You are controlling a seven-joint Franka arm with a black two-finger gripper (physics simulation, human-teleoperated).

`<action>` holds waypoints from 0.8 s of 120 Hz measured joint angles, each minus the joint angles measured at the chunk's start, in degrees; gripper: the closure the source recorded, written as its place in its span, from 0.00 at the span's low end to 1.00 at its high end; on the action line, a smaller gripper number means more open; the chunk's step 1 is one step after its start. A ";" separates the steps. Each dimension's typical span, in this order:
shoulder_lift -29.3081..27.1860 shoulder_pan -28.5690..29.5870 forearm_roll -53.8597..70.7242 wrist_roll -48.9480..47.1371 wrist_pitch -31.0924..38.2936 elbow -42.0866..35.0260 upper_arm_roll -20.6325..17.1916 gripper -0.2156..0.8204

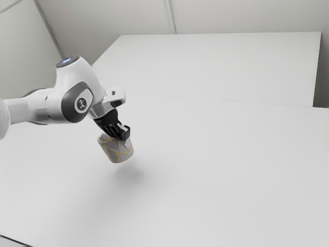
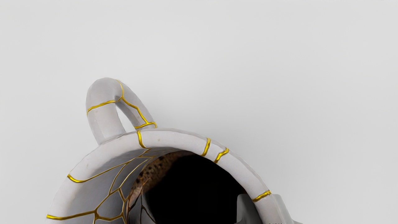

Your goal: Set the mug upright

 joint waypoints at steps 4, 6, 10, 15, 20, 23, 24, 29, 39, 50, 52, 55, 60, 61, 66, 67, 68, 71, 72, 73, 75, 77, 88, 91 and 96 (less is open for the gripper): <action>0.02 -0.07 0.21 -0.67 1.18 -0.65 -0.07 0.96; 0.03 -0.14 0.30 -1.00 1.71 -0.98 -0.07 0.96; 0.06 -0.25 0.45 -1.62 2.74 -1.51 -0.10 0.96; 0.14 -0.36 0.61 -2.37 4.18 -2.37 -0.13 0.96; 0.21 -0.43 0.73 -3.07 5.47 -3.03 -0.17 0.96; 0.29 -0.45 0.78 -3.48 6.14 -3.33 -0.19 0.96; 0.32 -0.45 0.80 -3.61 6.35 -3.44 -0.20 0.96; 0.48 -0.44 0.88 -4.25 7.53 -4.05 -0.36 0.96; 0.93 -0.46 1.13 -5.43 9.83 -5.02 -0.79 0.96; 1.75 -0.47 1.82 -6.57 11.84 -5.32 -1.00 0.96; 1.89 -0.47 1.92 -6.77 12.14 -5.33 -1.01 0.96; 2.08 -0.46 2.11 -7.04 12.65 -5.45 -1.04 0.96; 2.44 -0.46 2.55 -7.52 13.43 -5.75 -1.05 0.96; 2.51 -0.46 2.65 -7.62 13.57 -5.80 -1.05 0.96; 2.94 -0.45 3.10 -8.08 14.19 -5.96 -1.05 0.96; 3.01 -0.45 3.17 -8.17 14.30 -5.97 -1.05 0.96; 3.09 -0.44 3.24 -8.26 14.41 -5.99 -1.06 0.96; 3.30 -0.44 3.42 -8.51 14.70 -6.03 -1.08 0.96; 3.36 -0.44 3.47 -8.59 14.79 -6.04 -1.09 0.96; 3.46 -0.44 3.52 -8.67 14.88 -6.04 -1.09 0.96; 3.65 -0.45 3.63 -8.83 15.04 -6.05 -1.08 0.96; 3.84 -0.44 3.78 -8.99 15.20 -6.06 -1.08 0.96; 4.70 -0.41 4.42 -9.77 15.86 -6.08 -1.09 0.96; 4.90 -0.42 4.53 -9.96 16.00 -6.09 -1.11 0.96; 5.27 -0.43 4.74 -10.27 16.34 -6.09 -1.09 0.96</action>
